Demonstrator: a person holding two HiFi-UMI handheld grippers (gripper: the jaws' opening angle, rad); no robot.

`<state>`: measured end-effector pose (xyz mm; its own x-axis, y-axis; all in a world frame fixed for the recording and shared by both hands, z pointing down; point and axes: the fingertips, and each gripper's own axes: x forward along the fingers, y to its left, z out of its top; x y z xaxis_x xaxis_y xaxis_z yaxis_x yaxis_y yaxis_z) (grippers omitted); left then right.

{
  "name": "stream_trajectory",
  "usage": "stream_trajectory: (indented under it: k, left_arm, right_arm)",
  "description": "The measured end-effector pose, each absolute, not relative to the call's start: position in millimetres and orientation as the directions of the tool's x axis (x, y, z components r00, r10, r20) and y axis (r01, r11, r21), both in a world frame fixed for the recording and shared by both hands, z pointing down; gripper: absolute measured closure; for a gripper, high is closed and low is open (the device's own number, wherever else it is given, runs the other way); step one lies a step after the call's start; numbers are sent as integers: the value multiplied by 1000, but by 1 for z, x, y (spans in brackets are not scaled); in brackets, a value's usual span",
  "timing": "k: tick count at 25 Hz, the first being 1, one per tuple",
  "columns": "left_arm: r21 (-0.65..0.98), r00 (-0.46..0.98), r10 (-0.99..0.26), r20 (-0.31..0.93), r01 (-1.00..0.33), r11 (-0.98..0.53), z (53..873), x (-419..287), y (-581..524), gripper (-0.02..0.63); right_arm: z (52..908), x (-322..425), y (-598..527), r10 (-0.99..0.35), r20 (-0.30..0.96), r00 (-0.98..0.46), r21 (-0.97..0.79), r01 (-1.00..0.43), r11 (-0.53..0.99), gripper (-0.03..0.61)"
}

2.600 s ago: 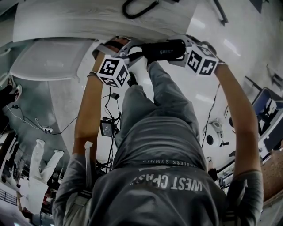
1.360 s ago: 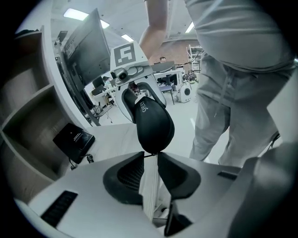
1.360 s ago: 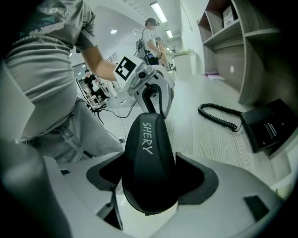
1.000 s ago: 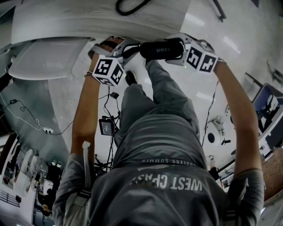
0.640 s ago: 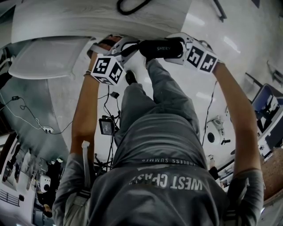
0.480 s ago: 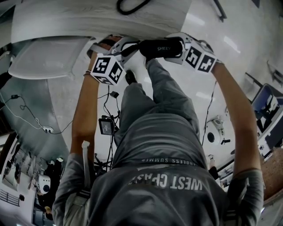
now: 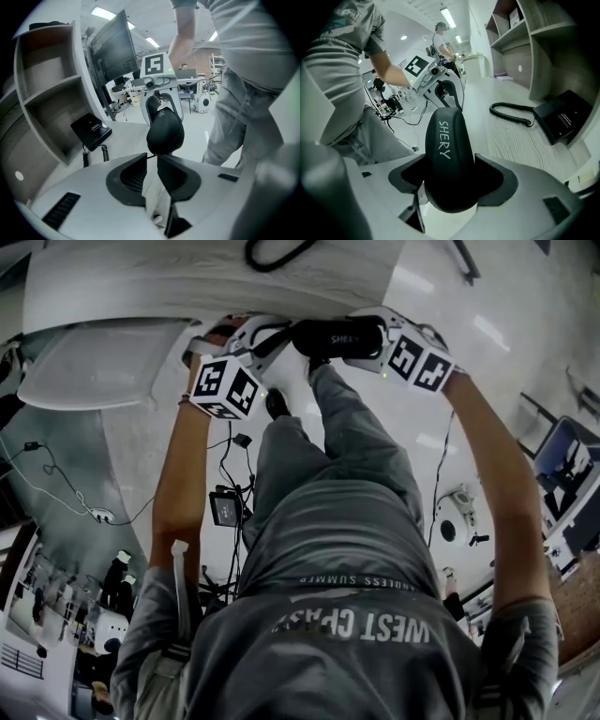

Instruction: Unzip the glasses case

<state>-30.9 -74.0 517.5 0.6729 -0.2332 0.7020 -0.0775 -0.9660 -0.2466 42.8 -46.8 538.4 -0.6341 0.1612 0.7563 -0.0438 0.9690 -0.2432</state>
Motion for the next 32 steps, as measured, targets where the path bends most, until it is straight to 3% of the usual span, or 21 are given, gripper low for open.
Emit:
stream_trajectory:
  k: [12,21,22,24,32]
  left_arm:
    - [-223,704,-246,666,-127,-966,518,-29,-73,549]
    - [-87,713,-383,587,-415,-906,508,-35,-94,559]
    - [-66,709,-405,578,-454,-889,507,-38,-97,601]
    - [-56,693,-434,576,-497,-866,508,-41,-100,604]
    - [-155,646,-454,614,-466,-871,513,-41,-100,609]
  right_arm:
    - [538,47,-37,186,726,-662,-307,-70,949,255]
    - [525,44,-45,168,676,-718,-381,-145,913,253]
    - [524,42,-46,162,663,-731,-399,-161,903,255]
    - [524,37,-48,151,647,-747,-420,-184,889,255]
    - [533,36,-51,152,706,-691,-391,-202,898,256]
